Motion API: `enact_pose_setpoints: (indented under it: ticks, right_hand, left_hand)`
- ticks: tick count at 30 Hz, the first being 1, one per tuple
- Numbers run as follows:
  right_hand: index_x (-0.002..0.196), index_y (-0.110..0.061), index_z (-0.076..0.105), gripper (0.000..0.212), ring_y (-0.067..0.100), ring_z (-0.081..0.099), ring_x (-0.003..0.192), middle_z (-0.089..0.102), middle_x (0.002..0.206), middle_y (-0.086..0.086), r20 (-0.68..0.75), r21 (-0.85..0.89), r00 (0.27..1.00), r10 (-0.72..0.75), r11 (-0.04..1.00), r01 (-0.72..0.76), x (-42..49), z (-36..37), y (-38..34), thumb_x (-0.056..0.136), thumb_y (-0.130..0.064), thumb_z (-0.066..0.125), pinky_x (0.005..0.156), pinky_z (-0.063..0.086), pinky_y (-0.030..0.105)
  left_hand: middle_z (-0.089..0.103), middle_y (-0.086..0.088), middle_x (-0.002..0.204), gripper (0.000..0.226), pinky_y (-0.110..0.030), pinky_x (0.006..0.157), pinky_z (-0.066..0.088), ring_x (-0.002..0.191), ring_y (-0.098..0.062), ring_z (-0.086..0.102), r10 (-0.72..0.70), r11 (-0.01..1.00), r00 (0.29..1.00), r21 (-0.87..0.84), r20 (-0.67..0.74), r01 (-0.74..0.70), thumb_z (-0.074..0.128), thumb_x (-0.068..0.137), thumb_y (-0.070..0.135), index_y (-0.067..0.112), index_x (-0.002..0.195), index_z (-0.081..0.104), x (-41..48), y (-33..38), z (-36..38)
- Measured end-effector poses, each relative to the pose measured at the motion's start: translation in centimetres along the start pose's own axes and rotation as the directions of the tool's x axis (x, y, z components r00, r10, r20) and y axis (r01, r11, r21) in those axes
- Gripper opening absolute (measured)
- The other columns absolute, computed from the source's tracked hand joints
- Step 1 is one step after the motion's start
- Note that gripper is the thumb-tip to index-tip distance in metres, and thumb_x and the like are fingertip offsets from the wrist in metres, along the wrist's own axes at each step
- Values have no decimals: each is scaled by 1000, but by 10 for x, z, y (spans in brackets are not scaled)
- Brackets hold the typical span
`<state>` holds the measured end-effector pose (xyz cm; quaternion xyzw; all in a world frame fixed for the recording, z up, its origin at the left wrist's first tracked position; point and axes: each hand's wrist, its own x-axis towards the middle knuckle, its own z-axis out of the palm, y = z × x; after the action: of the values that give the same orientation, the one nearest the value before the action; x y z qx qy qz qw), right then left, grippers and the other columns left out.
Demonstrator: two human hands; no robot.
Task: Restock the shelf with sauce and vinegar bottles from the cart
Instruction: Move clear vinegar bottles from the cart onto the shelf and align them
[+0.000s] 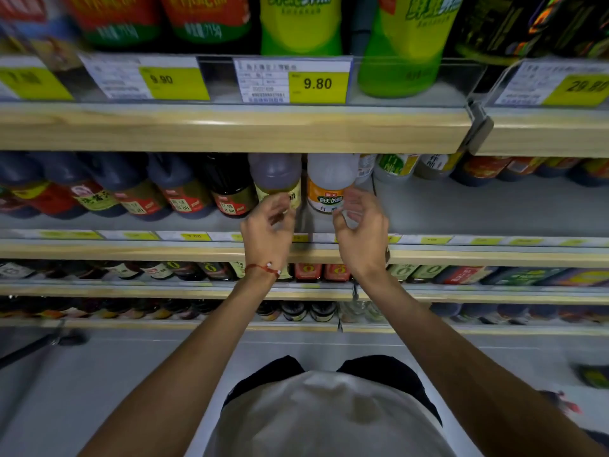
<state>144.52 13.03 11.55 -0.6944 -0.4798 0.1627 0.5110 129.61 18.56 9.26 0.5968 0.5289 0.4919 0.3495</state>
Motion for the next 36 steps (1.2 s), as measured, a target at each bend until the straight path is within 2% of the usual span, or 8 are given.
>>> enact_pose_setpoints:
  ticks: [3, 7, 14, 17, 21, 28, 32, 36]
  right_hand:
    - [121, -7, 69, 29, 19, 69, 105, 71, 113, 7, 80, 9, 997, -10, 1000, 10, -8, 12, -13, 93, -4, 67, 96, 58, 41]
    - [142, -7, 58, 46, 21, 62, 124, 66, 136, 7, 276, 18, 960, 43, 999, -50, -8, 29, -27, 97, -5, 66, 104, 50, 27]
    - [156, -11, 41, 65, 19, 54, 138, 61, 144, 2, 293, -3, 956, -4, 1000, 5, -2, 64, -25, 96, -1, 64, 115, 44, 30]
    - [157, -12, 40, 68, 20, 50, 143, 56, 145, -6, 274, 1, 962, -17, 1000, 17, -3, 70, -22, 94, -1, 64, 119, 43, 40]
    - [156, -17, 41, 70, 12, 51, 142, 57, 147, -10, 286, 52, 958, -8, 999, -8, -3, 73, -19, 93, 0, 64, 119, 43, 40]
    - [159, -14, 37, 72, 4, 44, 143, 50, 148, -13, 385, 60, 923, 15, 997, -42, -3, 60, -21, 95, 7, 62, 117, 36, 16]
    - [135, -8, 65, 41, 16, 65, 124, 70, 131, 3, 241, -24, 968, 76, 997, -72, -9, 43, -16, 95, -4, 68, 109, 51, 33]
    - [98, -9, 72, 19, 13, 69, 86, 73, 93, 1, -7, -76, 978, 208, 975, -208, -12, 17, -15, 81, -1, 68, 85, 59, 32]
  left_hand:
    - [72, 1, 100, 28, -32, 87, 60, 90, -5, 69, 35, 999, 996, 26, -80, -33, 76, 85, 6, 17, 108, 66, 7, -4, -21]
    - [71, 0, 113, 43, -25, 90, 58, 101, -9, 69, 27, 999, 999, 43, -41, -25, 82, 82, 19, 10, 120, 64, 19, -12, -32]
    - [73, -2, 107, 41, -40, 86, 60, 97, -11, 71, 32, 999, 999, 4, -44, -32, 80, 82, 34, 12, 115, 70, 31, -23, -32]
    - [75, -1, 109, 41, -37, 90, 60, 100, -8, 71, 12, 1000, 999, -9, -52, -13, 80, 82, 29, 12, 118, 74, 35, -28, -31]
    - [77, 1, 110, 46, -39, 92, 59, 103, -7, 72, -22, 1000, 998, -12, -61, 21, 81, 81, 34, 15, 122, 75, 38, -32, -34]
    - [77, 2, 109, 44, -39, 91, 60, 101, -7, 73, -31, 998, 998, -61, -63, 27, 80, 83, 30, 14, 123, 74, 32, -30, -35]
    - [73, -2, 101, 28, -41, 84, 60, 92, -11, 71, 61, 997, 991, -33, -119, -65, 76, 88, 21, 8, 111, 69, 9, -22, -30]
    - [70, -5, 112, 29, -41, 87, 59, 97, -11, 70, 155, 987, 983, 16, 102, -158, 69, 91, 14, 8, 119, 65, -3, -8, -9]
